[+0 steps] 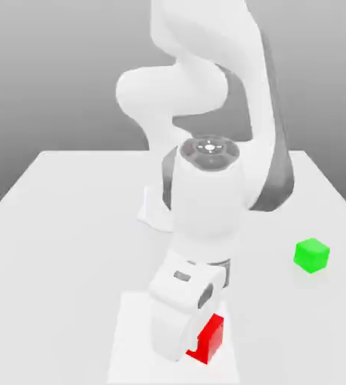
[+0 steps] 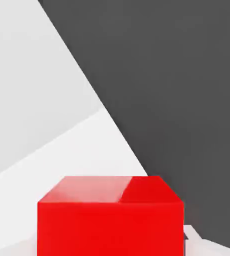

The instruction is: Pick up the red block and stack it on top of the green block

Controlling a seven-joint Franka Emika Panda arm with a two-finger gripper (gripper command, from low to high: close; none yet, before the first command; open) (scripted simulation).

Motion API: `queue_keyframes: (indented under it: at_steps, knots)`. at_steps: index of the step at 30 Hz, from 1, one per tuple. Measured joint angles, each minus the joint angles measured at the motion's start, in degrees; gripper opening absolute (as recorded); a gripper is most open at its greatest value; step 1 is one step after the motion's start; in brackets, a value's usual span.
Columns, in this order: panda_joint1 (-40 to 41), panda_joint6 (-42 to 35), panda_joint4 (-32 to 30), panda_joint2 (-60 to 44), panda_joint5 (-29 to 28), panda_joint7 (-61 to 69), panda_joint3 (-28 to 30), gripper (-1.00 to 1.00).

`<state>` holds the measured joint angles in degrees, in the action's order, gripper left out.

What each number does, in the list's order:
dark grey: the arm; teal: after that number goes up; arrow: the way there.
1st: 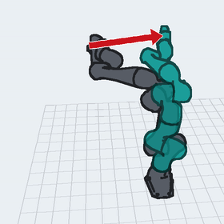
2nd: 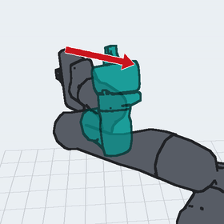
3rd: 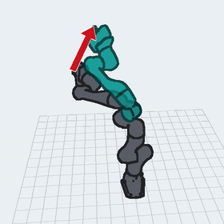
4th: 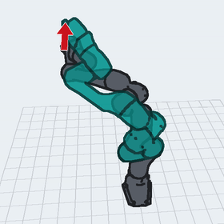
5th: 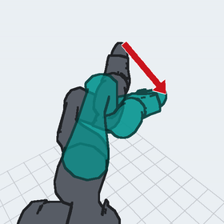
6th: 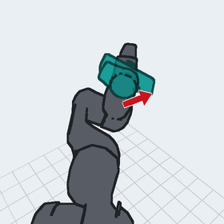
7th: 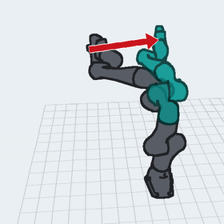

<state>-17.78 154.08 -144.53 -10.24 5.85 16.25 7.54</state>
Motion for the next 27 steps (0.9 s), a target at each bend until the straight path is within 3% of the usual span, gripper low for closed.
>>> queue_keyframes:
  at_steps: [6,15,19,27]
  knots:
    - [-7.61,-0.78,-5.89,6.25,2.31,16.3,-9.54,-1.0]
    - [-23.11,-1.27,-15.1,16.73,1.51,38.42,-17.0,-1.0]
    - [-26.62,-0.79,-18.17,19.38,-2.46,43.25,-20.37,-1.0]
    - [-22.99,3.19,-17.83,12.94,-15.56,34.89,-21.54,-1.0]
